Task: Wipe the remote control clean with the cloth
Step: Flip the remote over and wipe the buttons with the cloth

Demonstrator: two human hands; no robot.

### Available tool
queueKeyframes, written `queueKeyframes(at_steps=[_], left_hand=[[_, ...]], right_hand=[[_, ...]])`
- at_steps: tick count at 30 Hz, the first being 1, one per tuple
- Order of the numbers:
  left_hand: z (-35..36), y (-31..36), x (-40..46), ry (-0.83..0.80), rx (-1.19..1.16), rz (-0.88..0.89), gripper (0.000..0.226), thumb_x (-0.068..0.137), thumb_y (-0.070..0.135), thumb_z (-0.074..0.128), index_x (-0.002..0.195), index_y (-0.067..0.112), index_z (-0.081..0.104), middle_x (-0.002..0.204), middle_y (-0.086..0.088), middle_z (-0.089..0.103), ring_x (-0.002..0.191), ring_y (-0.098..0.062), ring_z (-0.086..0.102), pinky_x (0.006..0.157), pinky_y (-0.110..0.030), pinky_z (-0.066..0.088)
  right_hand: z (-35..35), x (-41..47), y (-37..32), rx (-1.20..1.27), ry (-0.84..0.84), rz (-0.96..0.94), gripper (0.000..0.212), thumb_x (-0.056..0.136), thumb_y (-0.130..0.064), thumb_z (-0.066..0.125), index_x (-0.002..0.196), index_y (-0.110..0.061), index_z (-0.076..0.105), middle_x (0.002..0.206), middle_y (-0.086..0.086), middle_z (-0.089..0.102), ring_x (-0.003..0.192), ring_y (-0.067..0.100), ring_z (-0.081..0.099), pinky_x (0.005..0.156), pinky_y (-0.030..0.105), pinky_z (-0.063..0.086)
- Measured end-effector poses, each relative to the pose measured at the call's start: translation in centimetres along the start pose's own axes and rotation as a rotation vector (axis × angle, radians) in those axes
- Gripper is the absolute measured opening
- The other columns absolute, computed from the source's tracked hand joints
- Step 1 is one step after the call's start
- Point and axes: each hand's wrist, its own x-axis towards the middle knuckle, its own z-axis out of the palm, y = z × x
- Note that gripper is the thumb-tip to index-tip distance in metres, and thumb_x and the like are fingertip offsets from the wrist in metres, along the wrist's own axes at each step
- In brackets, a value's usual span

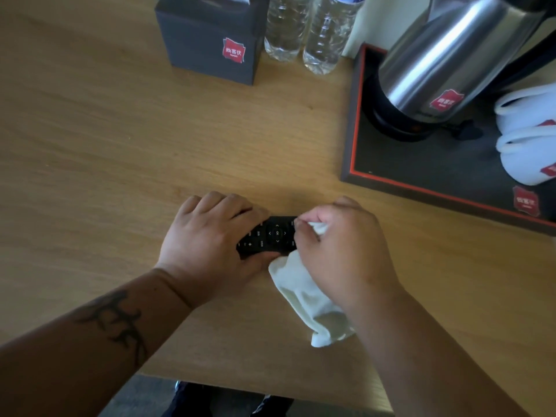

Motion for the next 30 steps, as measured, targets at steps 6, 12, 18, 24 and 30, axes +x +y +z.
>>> queueKeyframes(at_steps=[6, 12, 18, 24, 30], left_hand=[[0.1, -0.1, 0.0, 0.004, -0.01, -0.003, 0.059, 0.078, 0.071, 0.062, 0.114, 0.024, 0.07, 0.103, 0.004, 0.067, 0.094, -0.024, 0.061, 0.083, -0.042, 0.046], [0.1, 0.0, 0.0, 0.019, -0.01, 0.0, 0.048, 0.079, 0.061, 0.064, 0.111, 0.026, 0.071, 0.101, 0.003, 0.067, 0.091, -0.025, 0.061, 0.08, -0.04, 0.043], [0.1, 0.0, 0.0, -0.002, -0.013, -0.014, 0.055, 0.074, 0.067, 0.066, 0.111, 0.027, 0.071, 0.101, 0.005, 0.067, 0.093, -0.025, 0.06, 0.082, -0.041, 0.044], [0.2, 0.0, 0.1, 0.001, -0.017, -0.012, 0.056, 0.076, 0.069, 0.066, 0.112, 0.026, 0.071, 0.104, 0.006, 0.067, 0.094, -0.024, 0.06, 0.082, -0.041, 0.045], [0.1, 0.0, 0.0, 0.008, -0.018, 0.003, 0.056, 0.077, 0.069, 0.062, 0.112, 0.026, 0.071, 0.103, 0.005, 0.067, 0.093, -0.025, 0.061, 0.082, -0.043, 0.046]], right_hand=[[0.2, -2.8, 0.5, -0.067, -0.083, -0.025, 0.011, 0.084, -0.03, 0.064, 0.086, -0.028, 0.075, 0.084, -0.011, 0.055, 0.068, 0.009, 0.057, 0.058, 0.02, 0.041], [0.0, -0.5, 0.3, 0.049, 0.061, -0.019, 0.008, 0.084, -0.027, 0.068, 0.083, -0.026, 0.075, 0.082, -0.007, 0.058, 0.07, 0.011, 0.059, 0.062, 0.025, 0.049], [1.1, -2.5, 0.2, -0.05, 0.027, -0.041, 0.006, 0.082, -0.027, 0.068, 0.081, -0.025, 0.073, 0.08, -0.008, 0.053, 0.061, 0.012, 0.055, 0.053, 0.02, 0.036], [-0.4, -1.3, 1.7, 0.111, 0.06, -0.013, 0.008, 0.085, -0.025, 0.068, 0.083, -0.028, 0.075, 0.08, -0.01, 0.055, 0.069, 0.007, 0.058, 0.062, 0.025, 0.048], [0.4, -1.4, 1.5, -0.022, 0.06, -0.028, 0.008, 0.084, -0.024, 0.068, 0.086, -0.026, 0.075, 0.081, -0.01, 0.052, 0.064, 0.009, 0.054, 0.056, 0.02, 0.041]])
